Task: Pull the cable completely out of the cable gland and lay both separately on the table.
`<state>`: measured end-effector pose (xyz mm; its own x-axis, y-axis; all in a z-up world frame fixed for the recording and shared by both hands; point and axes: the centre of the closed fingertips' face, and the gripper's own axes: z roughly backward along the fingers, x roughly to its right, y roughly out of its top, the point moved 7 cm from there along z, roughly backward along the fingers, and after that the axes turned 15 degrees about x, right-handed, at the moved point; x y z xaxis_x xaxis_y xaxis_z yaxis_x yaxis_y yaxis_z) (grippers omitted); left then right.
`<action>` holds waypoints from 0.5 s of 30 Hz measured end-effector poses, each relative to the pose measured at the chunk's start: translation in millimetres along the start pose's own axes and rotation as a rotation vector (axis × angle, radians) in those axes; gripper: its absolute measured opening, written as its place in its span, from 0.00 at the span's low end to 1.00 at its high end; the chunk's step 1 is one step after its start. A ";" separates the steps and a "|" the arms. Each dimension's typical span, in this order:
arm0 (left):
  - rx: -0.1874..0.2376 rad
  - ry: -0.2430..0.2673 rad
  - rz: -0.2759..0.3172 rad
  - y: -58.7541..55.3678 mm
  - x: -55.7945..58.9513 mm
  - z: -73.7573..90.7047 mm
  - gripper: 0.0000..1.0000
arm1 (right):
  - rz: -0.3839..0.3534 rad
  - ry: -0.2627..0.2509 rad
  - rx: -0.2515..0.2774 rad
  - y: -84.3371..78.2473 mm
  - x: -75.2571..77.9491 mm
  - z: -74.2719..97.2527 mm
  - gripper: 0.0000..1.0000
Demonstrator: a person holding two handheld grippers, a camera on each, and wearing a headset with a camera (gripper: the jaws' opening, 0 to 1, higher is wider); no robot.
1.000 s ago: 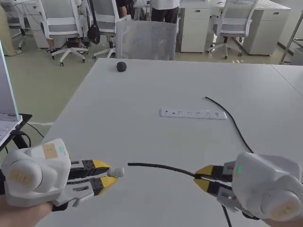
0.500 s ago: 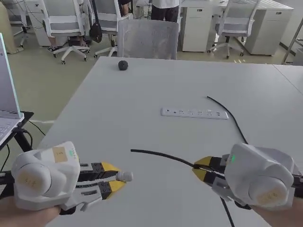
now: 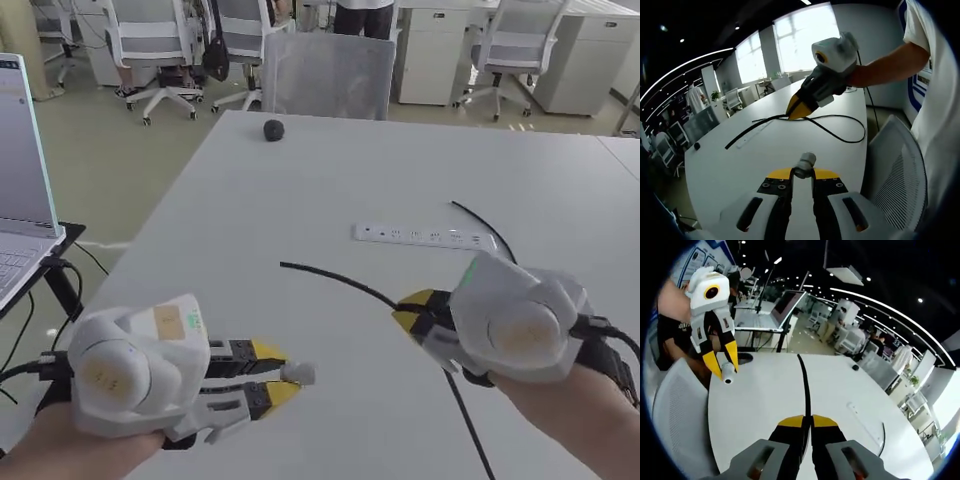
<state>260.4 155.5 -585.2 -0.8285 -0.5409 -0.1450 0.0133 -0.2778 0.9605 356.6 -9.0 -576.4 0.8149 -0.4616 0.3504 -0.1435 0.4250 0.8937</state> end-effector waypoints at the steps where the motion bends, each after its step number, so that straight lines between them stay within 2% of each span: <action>1: 0.003 -0.004 0.001 0.4 0.2 -1.4 0.15 | -0.008 -0.005 0.002 0.2 2.5 -3.8 0.00; 3: 0.008 -0.012 0.003 1.1 1.1 -3.0 0.15 | -0.024 -0.022 -0.001 -1.1 8.9 -14.1 0.00; 7: 0.020 -0.024 0.015 1.3 3.3 -5.5 0.15 | -0.023 -0.046 -0.043 -11.6 20.8 -33.0 0.00; 15: 0.018 -0.052 0.033 -5.8 6.2 -11.6 0.15 | -0.065 -0.094 -0.119 -33.3 52.4 -66.0 0.00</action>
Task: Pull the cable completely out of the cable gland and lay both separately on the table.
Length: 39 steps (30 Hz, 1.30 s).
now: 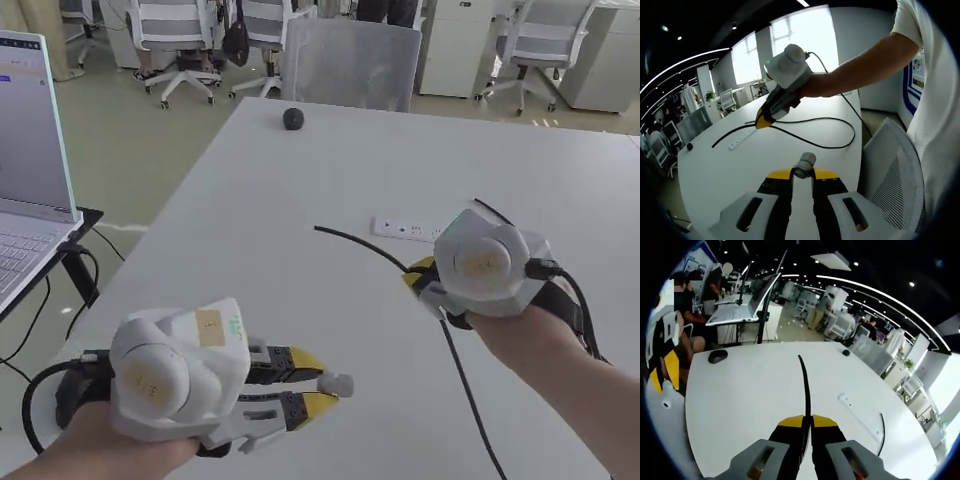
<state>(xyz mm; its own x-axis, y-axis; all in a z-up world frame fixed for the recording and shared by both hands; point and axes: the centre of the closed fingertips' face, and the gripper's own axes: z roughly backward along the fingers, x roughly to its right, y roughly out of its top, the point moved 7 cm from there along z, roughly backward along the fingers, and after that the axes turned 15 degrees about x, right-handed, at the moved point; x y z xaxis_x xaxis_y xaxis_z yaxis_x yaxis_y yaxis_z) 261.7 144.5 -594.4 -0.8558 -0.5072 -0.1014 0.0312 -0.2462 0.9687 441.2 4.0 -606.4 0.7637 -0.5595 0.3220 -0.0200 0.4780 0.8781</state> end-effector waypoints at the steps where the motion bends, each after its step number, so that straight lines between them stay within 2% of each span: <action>1: 0.001 -0.002 0.003 -0.9 0.0 -0.2 0.15 | -0.002 -0.004 -0.005 -1.1 2.7 -3.6 0.00; 6: -0.001 -0.011 0.018 -5.0 1.6 -0.9 0.15 | -0.056 -0.042 -0.042 -8.5 21.2 -32.7 0.00; 9: -0.002 -0.021 0.033 -9.1 3.7 -1.3 0.15 | -0.082 -0.049 -0.075 -17.4 26.1 -51.8 0.00; 17: -0.002 -0.036 0.063 -18.3 6.7 -2.3 0.15 | -0.076 -0.046 -0.118 -13.9 29.4 -99.2 0.00; 21: -0.001 -0.032 0.072 -20.9 4.8 -0.6 0.15 | -0.079 -0.034 -0.155 -20.2 27.5 -118.2 0.00; 26: 0.004 -0.019 0.084 -21.2 1.4 1.0 0.15 | -0.111 -0.032 -0.206 -33.9 25.0 -132.6 0.00; 33: 0.006 -0.021 0.102 -24.3 -0.3 -1.4 0.15 | -0.129 -0.026 -0.250 -52.9 20.9 -149.6 0.00; 39: 0.002 -0.029 0.110 -27.7 -0.6 -3.7 0.15 | -0.141 -0.024 -0.273 -62.1 19.7 -162.3 0.00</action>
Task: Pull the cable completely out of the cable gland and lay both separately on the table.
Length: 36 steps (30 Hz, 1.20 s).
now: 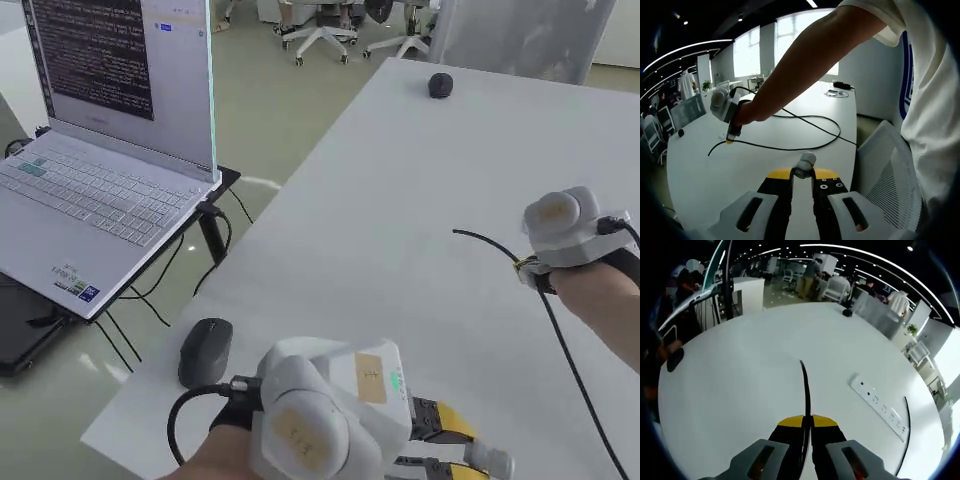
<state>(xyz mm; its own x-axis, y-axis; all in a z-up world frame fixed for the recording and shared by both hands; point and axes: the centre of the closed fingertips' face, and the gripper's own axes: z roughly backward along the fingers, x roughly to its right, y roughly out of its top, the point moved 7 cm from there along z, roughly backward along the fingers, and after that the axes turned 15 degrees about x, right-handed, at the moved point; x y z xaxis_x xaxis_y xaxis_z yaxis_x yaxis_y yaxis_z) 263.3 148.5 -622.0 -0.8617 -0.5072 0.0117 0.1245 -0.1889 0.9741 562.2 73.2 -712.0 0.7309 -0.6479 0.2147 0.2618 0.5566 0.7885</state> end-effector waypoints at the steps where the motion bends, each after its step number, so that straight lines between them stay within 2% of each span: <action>1: -0.001 0.000 0.002 -0.9 -0.7 0.0 0.15 | -0.008 0.003 -0.006 -2.1 -1.2 -2.1 0.00; 7: -0.009 0.006 0.003 -6.2 -5.0 1.2 0.15 | -0.022 0.011 -0.017 -8.2 -2.1 -8.7 0.00; 13: -0.007 0.010 0.005 -6.4 -7.1 2.0 0.15 | -0.015 0.024 -0.006 -8.8 -1.8 -11.7 0.00; 15: -0.005 0.011 0.005 -6.1 -7.6 1.2 0.15 | 0.034 0.035 -0.004 -9.3 -3.1 -12.3 0.00; 17: -0.002 0.010 0.004 -5.3 -7.6 0.2 0.15 | 0.029 0.042 0.000 -8.6 -4.6 -12.5 0.00; 20: -0.002 0.008 0.002 -5.1 -7.3 -0.7 0.15 | 0.011 0.051 0.015 -7.3 -6.2 -11.5 0.00; 22: -0.002 0.006 -0.001 -4.7 -6.7 -1.1 0.15 | 0.013 0.055 0.043 -3.2 -6.5 -9.2 0.00; 25: -0.001 0.003 -0.001 -4.4 -5.5 -1.1 0.15 | 0.009 0.050 0.055 1.1 -6.5 -7.5 0.10; 28: -0.002 0.000 -0.005 -4.8 -4.7 -1.3 0.15 | 0.024 0.055 0.061 2.8 -6.4 -0.3 0.00; 33: 0.006 -0.012 -0.012 -5.2 -1.4 -6.1 0.15 | 0.019 0.058 0.104 2.7 -4.0 22.2 0.00; 36: 0.016 -0.026 -0.021 -5.9 1.9 -10.8 0.15 | 0.018 0.046 0.137 -1.6 -0.7 46.6 0.00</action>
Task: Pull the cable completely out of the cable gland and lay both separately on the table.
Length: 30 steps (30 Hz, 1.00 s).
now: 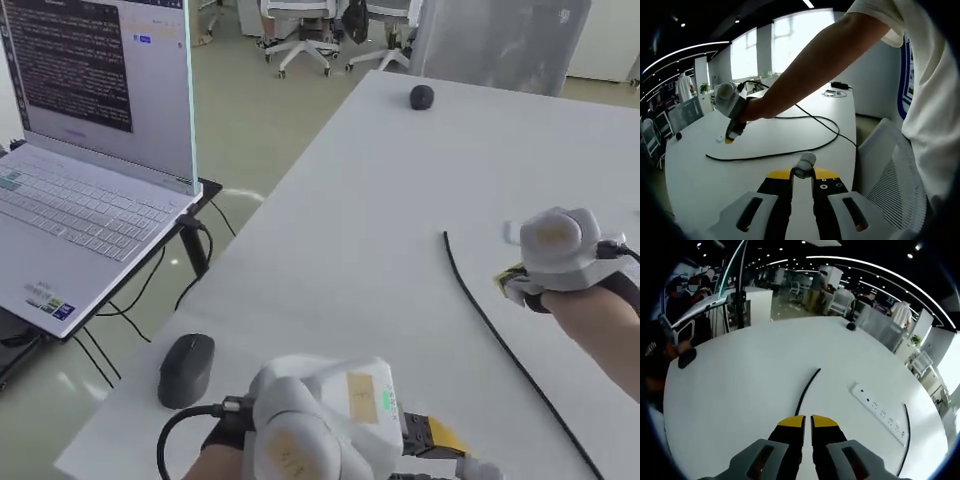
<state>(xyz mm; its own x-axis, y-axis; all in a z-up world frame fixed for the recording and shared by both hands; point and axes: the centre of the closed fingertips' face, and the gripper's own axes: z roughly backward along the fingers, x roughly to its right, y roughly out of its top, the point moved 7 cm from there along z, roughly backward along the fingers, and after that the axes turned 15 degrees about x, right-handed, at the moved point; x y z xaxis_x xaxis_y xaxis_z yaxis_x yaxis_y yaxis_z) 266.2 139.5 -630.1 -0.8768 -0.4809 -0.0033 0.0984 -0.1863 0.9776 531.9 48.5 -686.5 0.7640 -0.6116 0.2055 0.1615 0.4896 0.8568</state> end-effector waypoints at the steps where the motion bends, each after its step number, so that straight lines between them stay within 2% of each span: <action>1: 0.007 -0.007 0.000 -0.8 1.3 -2.3 0.15 | -0.007 -0.008 0.010 -0.7 0.5 7.6 0.00; 6: 0.010 -0.041 0.013 -12.5 7.4 -12.4 0.15 | -0.048 -0.025 0.065 -10.6 -4.7 60.9 0.00; 7: 0.003 -0.054 0.024 -16.5 9.8 -14.7 0.15 | -0.051 -0.023 0.065 -12.6 -5.3 65.4 0.00; 10: -0.015 -0.078 0.019 -24.7 13.5 -19.0 0.15 | -0.099 -0.030 0.092 -24.1 -11.0 96.6 0.00; 13: -0.020 -0.089 0.027 -32.2 14.3 -24.1 0.15 | -0.160 -0.043 0.120 -31.1 -24.6 130.1 0.00; 16: -0.015 -0.086 0.028 -36.8 14.0 -28.3 0.15 | -0.163 -0.036 0.129 -40.1 -38.1 153.0 0.00; 20: -0.033 -0.101 0.017 -44.0 16.2 -30.3 0.15 | -0.147 0.007 0.155 -45.6 -60.8 178.8 0.00; 23: -0.049 -0.111 -0.007 -47.1 18.1 -29.0 0.15 | -0.144 0.032 0.172 -46.6 -75.8 191.9 0.00; 25: -0.049 -0.106 -0.015 -48.9 17.3 -28.0 0.15 | -0.120 0.078 0.198 -43.8 -88.9 199.3 0.00; 26: -0.051 -0.098 -0.016 -50.7 16.4 -27.4 0.15 | -0.095 0.094 0.211 -42.2 -95.7 203.3 0.00; 30: -0.055 -0.084 -0.017 -58.0 16.5 -29.2 0.15 | 0.016 0.179 0.212 -43.6 -116.0 210.8 0.00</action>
<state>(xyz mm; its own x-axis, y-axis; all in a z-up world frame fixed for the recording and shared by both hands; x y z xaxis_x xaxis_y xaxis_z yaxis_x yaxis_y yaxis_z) 259.8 117.3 -693.0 -0.9149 -0.4037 0.0001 0.1067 -0.2416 0.9645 304.5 -32.9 -648.1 0.8668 -0.4760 0.1485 0.0292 0.3458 0.9378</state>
